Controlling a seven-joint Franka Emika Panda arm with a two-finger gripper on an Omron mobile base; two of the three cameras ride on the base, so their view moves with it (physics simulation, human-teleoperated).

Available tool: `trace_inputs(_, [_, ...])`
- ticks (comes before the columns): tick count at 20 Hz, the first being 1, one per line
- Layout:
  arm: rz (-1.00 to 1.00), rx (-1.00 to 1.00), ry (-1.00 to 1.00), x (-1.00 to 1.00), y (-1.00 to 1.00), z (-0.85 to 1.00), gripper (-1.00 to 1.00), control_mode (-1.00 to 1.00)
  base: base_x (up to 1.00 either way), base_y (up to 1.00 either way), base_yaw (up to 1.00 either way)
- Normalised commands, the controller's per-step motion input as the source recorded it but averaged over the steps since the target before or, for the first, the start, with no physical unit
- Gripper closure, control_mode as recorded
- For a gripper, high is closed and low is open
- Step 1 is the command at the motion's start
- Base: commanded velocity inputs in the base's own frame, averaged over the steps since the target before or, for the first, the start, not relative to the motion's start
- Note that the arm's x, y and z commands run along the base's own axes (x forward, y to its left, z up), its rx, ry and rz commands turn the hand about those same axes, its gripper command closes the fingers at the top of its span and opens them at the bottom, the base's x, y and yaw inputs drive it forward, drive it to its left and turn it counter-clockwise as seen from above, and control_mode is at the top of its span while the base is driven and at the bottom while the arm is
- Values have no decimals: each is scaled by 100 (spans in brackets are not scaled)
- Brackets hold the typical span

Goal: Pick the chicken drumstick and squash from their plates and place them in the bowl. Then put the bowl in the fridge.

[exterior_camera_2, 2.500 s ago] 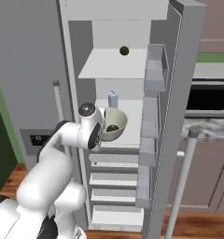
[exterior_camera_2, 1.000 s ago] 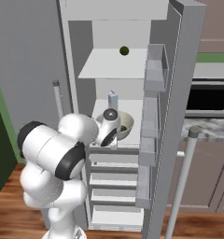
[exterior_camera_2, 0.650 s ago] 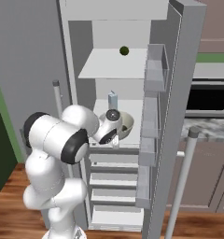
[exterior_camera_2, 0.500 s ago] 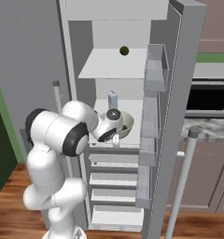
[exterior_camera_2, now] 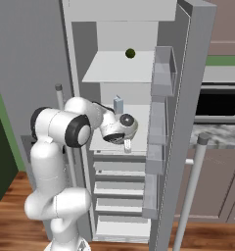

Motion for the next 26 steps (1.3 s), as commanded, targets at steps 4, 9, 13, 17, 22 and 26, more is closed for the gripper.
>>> trace_inputs(4, [0,0,0,34,-5,-17,100,-100,0,0,0])
trace_inputs(9, [0,0,0,26,0,-5,100,-100,0,0,0])
trace_inputs(13, [0,0,0,13,7,-2,100,-100,0,0,0])
trace_inputs(17, [0,0,-1,-7,15,-3,-100,-100,0,0,0])
trace_inputs(22, [0,-2,-12,-21,12,1,-100,-100,0,0,0])
trace_inputs(26, [0,-3,-17,-31,2,14,-100,-100,0,0,0])
